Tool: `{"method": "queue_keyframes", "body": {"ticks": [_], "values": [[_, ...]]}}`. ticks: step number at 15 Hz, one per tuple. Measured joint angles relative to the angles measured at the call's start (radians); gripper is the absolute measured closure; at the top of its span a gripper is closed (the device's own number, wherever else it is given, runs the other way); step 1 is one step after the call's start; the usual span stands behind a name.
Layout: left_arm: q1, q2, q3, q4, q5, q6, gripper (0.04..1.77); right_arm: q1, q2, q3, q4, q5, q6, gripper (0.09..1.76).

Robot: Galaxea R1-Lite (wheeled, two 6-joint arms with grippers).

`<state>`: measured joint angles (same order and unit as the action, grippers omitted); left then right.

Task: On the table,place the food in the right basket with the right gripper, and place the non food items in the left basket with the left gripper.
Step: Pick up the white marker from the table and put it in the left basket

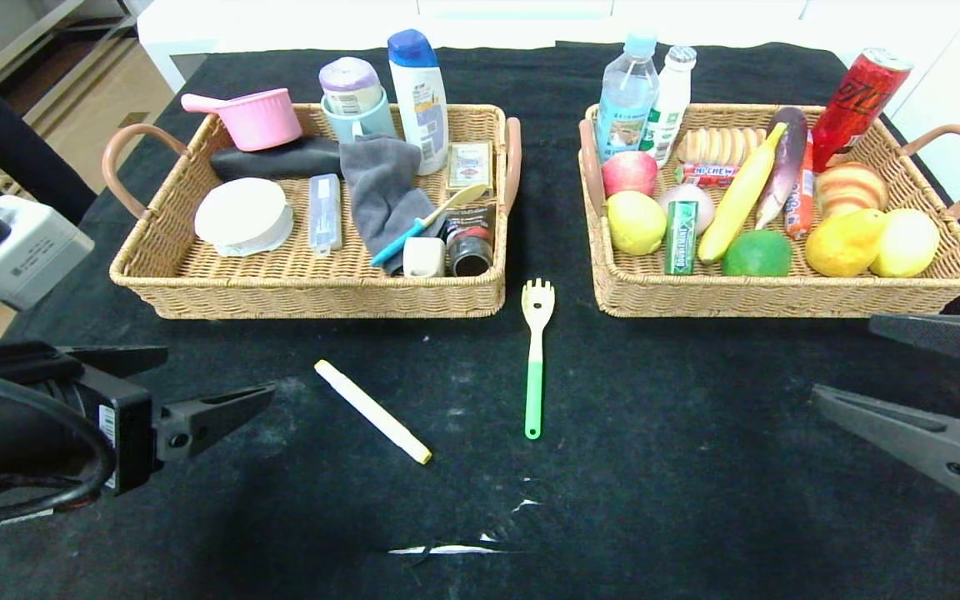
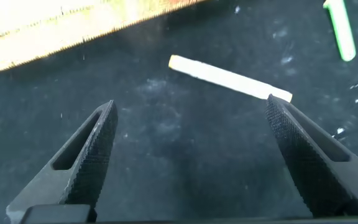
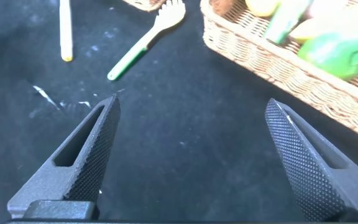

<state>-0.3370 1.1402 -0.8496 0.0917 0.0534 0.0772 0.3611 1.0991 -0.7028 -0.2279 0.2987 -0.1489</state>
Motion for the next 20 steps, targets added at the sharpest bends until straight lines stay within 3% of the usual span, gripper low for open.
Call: {"method": "queue_keyframes", "body": {"ticks": [6,9,12,16,20], "values": [[-0.020,0.017,-0.028,0.029,0.014,-0.004,0.09,-0.008,0.003,-0.004,-0.001,-0.001,0.000,0.15],[-0.037,0.041,-0.094,0.083,0.046,-0.050,0.09,-0.009,0.003,-0.004,0.000,-0.002,0.000,0.15],[-0.085,0.100,-0.232,0.218,0.090,-0.174,0.09,-0.009,0.003,-0.004,-0.001,-0.002,0.000,0.15],[-0.116,0.214,-0.370,0.365,0.101,-0.334,0.09,-0.009,0.001,-0.006,0.000,-0.002,0.001,0.15],[-0.129,0.350,-0.480,0.540,0.111,-0.564,0.09,-0.010,0.002,-0.006,0.000,-0.002,0.001,0.15]]}}
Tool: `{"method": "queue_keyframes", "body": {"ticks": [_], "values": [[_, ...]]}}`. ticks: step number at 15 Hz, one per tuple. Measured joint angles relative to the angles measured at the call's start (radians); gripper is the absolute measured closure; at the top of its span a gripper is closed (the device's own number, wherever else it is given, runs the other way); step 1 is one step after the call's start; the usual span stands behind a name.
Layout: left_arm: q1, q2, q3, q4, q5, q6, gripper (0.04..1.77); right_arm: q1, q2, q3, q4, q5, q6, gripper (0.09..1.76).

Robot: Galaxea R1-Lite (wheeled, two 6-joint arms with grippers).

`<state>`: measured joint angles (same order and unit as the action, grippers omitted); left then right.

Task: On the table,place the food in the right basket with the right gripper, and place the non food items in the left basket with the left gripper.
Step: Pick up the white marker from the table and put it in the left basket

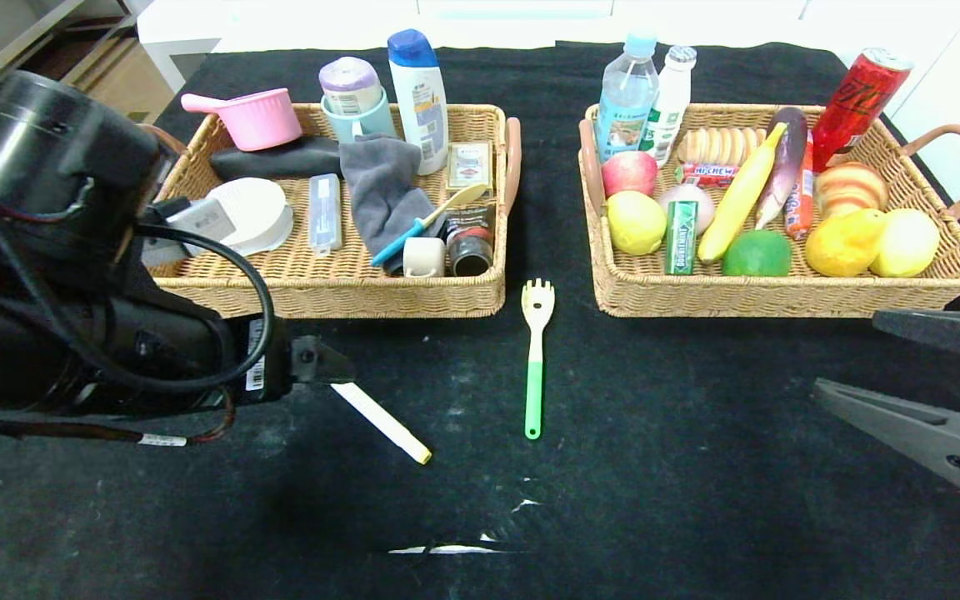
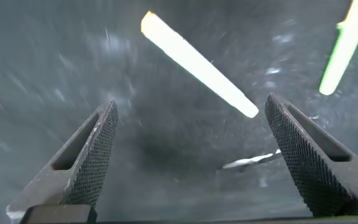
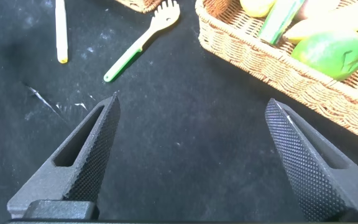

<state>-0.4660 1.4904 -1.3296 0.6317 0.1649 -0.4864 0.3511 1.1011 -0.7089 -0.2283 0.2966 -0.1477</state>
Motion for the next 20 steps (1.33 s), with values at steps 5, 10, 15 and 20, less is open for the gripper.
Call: {"method": "queue_keyframes", "body": {"ticks": [5,10,15,20], "values": [[-0.004,0.124,-0.030,0.035,0.001,-0.106,0.09,0.000,0.000,0.000,0.000,-0.001,0.000,0.15],[-0.005,0.185,-0.026,0.031,-0.007,-0.116,0.09,0.000,-0.001,0.000,0.000,-0.001,0.001,0.15],[-0.005,0.219,-0.043,0.024,-0.009,-0.144,0.09,0.000,-0.002,0.000,-0.001,-0.002,0.000,0.15],[-0.002,0.228,-0.063,0.023,-0.017,-0.144,0.09,0.000,-0.004,0.000,-0.001,-0.001,0.000,0.15]]}}
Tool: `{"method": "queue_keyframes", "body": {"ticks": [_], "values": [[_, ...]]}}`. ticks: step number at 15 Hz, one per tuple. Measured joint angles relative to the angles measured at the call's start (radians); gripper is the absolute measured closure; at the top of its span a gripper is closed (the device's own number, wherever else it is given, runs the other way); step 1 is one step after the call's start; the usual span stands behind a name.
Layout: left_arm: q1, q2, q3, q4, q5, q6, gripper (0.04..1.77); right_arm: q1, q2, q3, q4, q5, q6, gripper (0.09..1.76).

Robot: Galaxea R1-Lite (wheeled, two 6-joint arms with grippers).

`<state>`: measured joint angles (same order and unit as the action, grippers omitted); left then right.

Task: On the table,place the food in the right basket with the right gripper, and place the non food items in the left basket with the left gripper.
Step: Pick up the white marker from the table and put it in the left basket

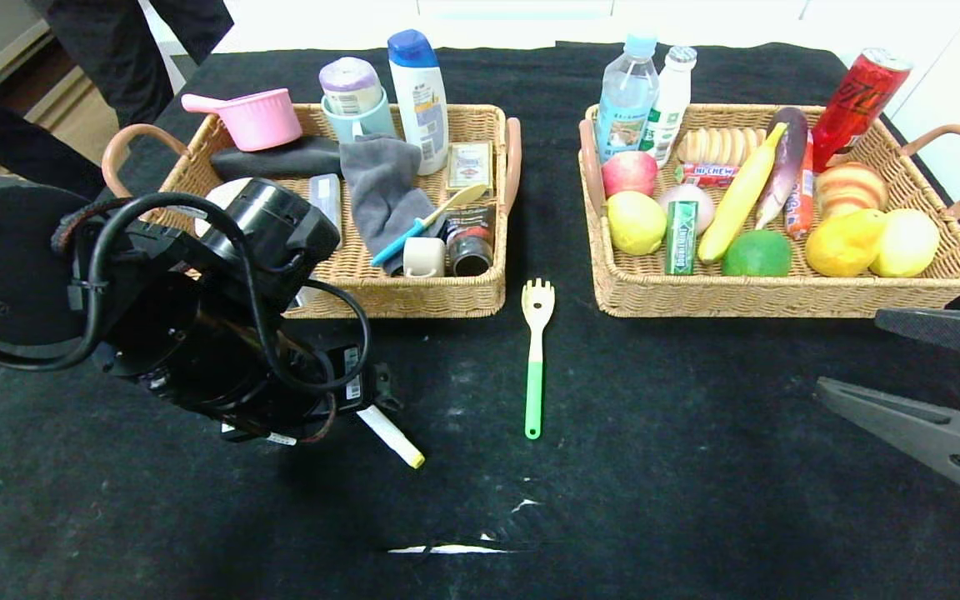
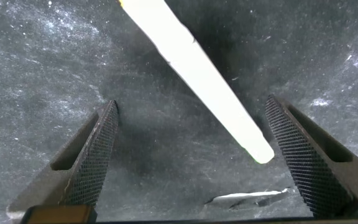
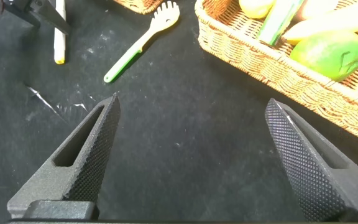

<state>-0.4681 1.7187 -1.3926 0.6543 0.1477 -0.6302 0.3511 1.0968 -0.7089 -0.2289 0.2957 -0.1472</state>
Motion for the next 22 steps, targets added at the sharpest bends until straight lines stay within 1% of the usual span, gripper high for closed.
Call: {"method": "queue_keyframes", "body": {"ticks": [2,4,7,13,15,18,22], "values": [[0.002,0.001,-0.002,-0.006,-0.001,-0.001,0.09,0.000,0.000,0.000,0.000,0.000,-0.001,0.15],[0.006,0.006,-0.006,-0.042,0.000,-0.005,0.09,0.000,0.000,0.000,0.000,0.000,-0.001,0.15],[0.010,0.016,-0.011,-0.048,0.001,-0.016,0.09,0.000,0.000,0.000,0.000,0.000,0.000,0.15],[0.013,0.008,-0.013,-0.032,0.000,-0.026,0.09,0.000,0.001,0.002,0.000,0.000,-0.002,0.14],[0.013,0.010,-0.035,-0.019,0.001,-0.025,0.09,0.000,0.001,0.003,0.000,0.000,-0.002,0.14],[0.014,0.011,-0.085,0.048,0.002,-0.024,0.09,0.001,0.003,0.003,0.001,0.000,-0.002,0.14],[0.013,0.021,-0.104,0.049,0.003,-0.022,0.09,0.001,0.005,0.003,0.000,-0.001,-0.002,0.14]]}}
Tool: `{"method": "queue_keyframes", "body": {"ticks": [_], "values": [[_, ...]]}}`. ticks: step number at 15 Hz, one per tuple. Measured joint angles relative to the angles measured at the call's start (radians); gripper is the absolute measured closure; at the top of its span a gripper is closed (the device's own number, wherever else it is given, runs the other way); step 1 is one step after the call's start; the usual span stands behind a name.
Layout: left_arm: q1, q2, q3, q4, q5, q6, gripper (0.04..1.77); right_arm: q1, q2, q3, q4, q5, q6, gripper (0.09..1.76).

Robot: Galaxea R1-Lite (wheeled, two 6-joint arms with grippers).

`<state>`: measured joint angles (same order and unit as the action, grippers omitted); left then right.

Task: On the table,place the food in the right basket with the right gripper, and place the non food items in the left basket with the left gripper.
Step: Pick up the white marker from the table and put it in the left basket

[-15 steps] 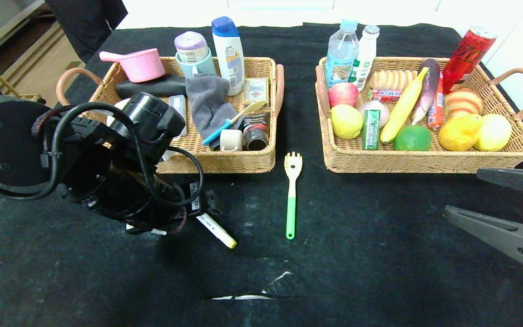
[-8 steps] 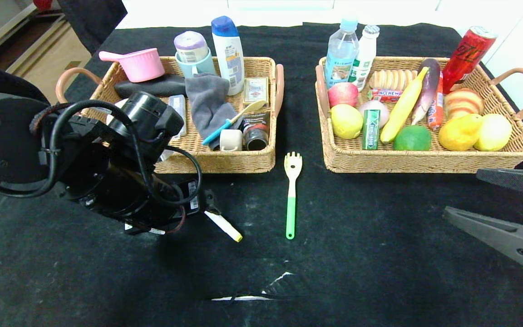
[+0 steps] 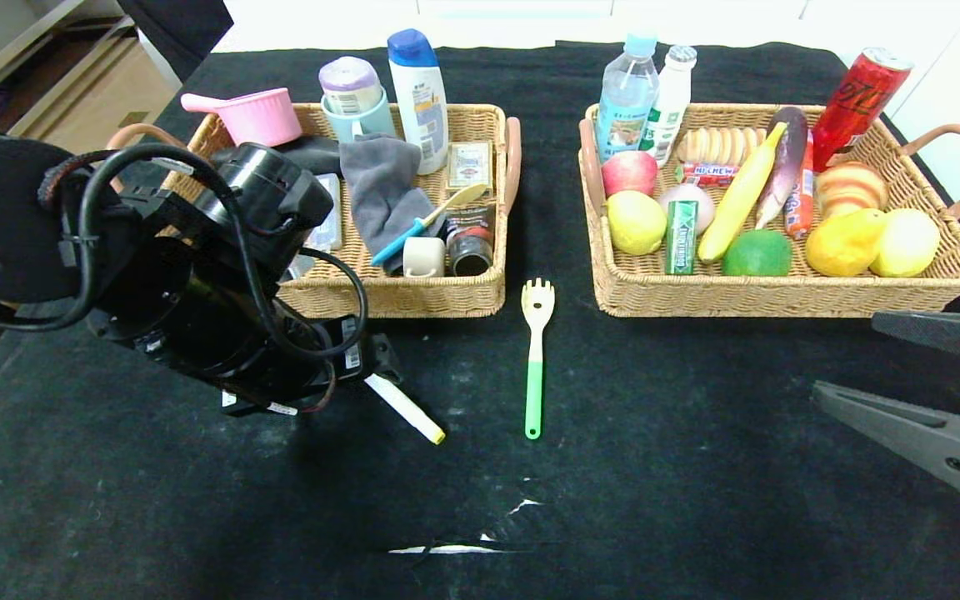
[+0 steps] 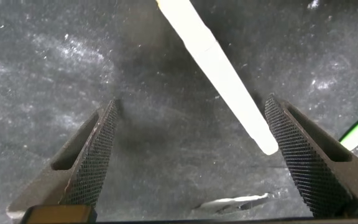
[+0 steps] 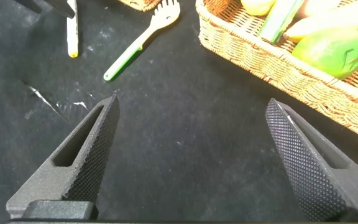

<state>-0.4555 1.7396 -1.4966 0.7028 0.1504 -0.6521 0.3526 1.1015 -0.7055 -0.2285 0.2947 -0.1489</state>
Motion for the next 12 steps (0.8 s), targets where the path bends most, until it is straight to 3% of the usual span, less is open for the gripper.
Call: {"method": "queue_keyframes", "body": {"ticks": [12], "values": [[-0.012,0.086,-0.081,0.013,0.004,-0.006,0.09,0.004,0.004,0.005,0.000,-0.001,0.000,0.14]]}}
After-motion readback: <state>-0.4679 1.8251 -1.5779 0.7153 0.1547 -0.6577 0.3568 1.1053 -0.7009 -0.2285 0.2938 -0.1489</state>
